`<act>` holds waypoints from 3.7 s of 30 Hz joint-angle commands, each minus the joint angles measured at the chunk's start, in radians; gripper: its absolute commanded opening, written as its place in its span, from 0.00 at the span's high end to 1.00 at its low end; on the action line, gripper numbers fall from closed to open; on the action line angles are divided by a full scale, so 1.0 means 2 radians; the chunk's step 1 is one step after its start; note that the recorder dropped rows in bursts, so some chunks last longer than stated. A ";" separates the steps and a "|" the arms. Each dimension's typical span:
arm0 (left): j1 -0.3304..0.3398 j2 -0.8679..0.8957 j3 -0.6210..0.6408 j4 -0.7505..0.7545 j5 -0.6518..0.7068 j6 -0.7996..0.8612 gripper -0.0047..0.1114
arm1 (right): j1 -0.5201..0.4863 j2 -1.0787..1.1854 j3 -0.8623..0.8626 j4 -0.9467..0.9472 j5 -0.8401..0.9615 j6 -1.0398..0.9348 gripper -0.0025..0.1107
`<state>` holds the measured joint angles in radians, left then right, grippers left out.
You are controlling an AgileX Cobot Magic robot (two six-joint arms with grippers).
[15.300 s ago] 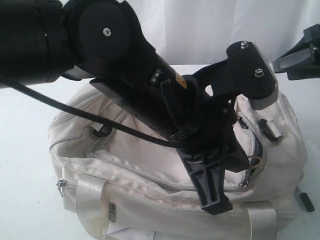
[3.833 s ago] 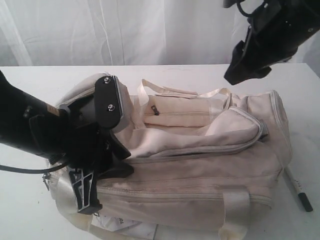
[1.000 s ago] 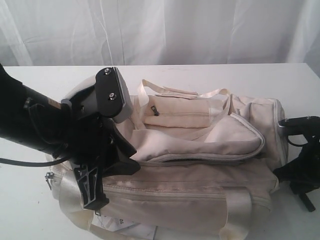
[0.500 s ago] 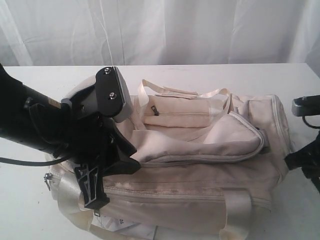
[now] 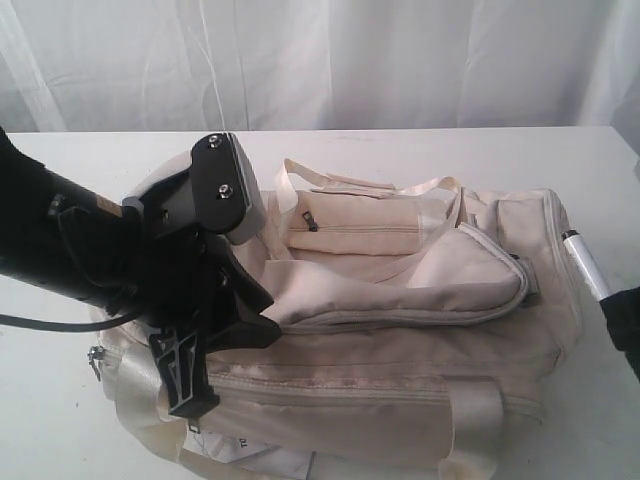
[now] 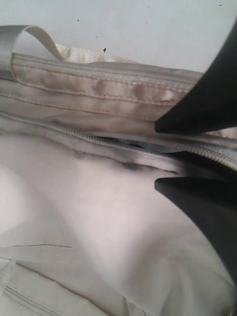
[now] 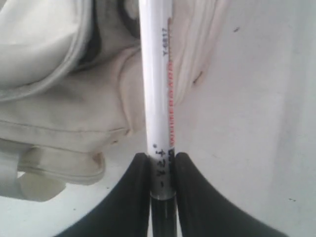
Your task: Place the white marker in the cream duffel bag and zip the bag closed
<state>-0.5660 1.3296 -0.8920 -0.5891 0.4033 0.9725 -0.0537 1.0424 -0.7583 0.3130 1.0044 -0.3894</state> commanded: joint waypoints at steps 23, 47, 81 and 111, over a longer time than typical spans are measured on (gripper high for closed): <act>-0.002 -0.002 -0.003 -0.019 -0.011 -0.004 0.65 | 0.040 0.064 0.001 0.044 0.041 -0.035 0.97; -0.002 -0.002 -0.003 -0.042 -0.018 -0.004 0.65 | 0.148 0.266 -0.157 0.150 -0.066 -0.076 0.97; -0.002 -0.002 -0.003 -0.042 -0.021 0.007 0.65 | 0.172 0.085 -0.164 0.113 0.074 -0.072 0.60; 0.108 -0.051 -0.003 0.019 -0.241 0.015 0.53 | 0.200 0.084 -0.164 0.208 0.033 -0.159 0.60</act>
<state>-0.3589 1.2033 -0.8920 -0.5420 -0.0652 1.0022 0.3183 1.1863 -1.0831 0.7170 1.0862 -0.6850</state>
